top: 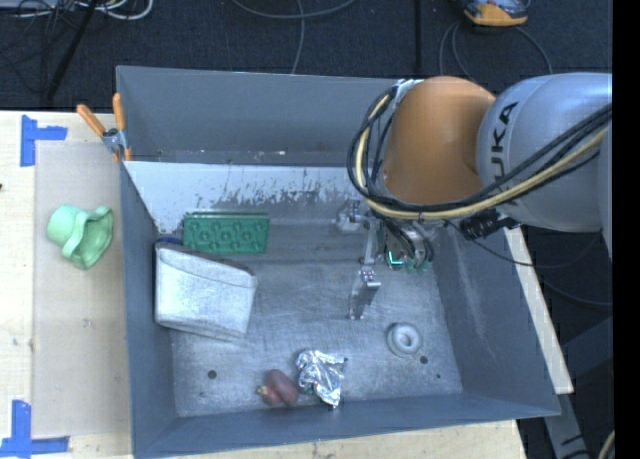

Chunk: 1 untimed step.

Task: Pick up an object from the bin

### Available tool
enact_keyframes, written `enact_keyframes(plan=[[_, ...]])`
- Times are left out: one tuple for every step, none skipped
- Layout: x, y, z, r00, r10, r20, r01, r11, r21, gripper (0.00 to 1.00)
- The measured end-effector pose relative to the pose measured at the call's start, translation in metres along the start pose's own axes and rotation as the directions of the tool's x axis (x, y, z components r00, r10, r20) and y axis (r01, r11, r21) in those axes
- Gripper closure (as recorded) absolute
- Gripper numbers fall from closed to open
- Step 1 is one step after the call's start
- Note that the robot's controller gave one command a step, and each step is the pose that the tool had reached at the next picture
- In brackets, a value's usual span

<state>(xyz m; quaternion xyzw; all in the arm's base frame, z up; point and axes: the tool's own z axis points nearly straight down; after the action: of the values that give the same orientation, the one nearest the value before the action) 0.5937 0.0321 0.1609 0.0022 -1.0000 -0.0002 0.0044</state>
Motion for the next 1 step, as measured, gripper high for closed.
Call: enact_keyframes(plan=[[0.0883, -0.0334, 0.0761, 0.993, -0.115, -0.005, 0.115, 0.993, 0.000, 0.00]])
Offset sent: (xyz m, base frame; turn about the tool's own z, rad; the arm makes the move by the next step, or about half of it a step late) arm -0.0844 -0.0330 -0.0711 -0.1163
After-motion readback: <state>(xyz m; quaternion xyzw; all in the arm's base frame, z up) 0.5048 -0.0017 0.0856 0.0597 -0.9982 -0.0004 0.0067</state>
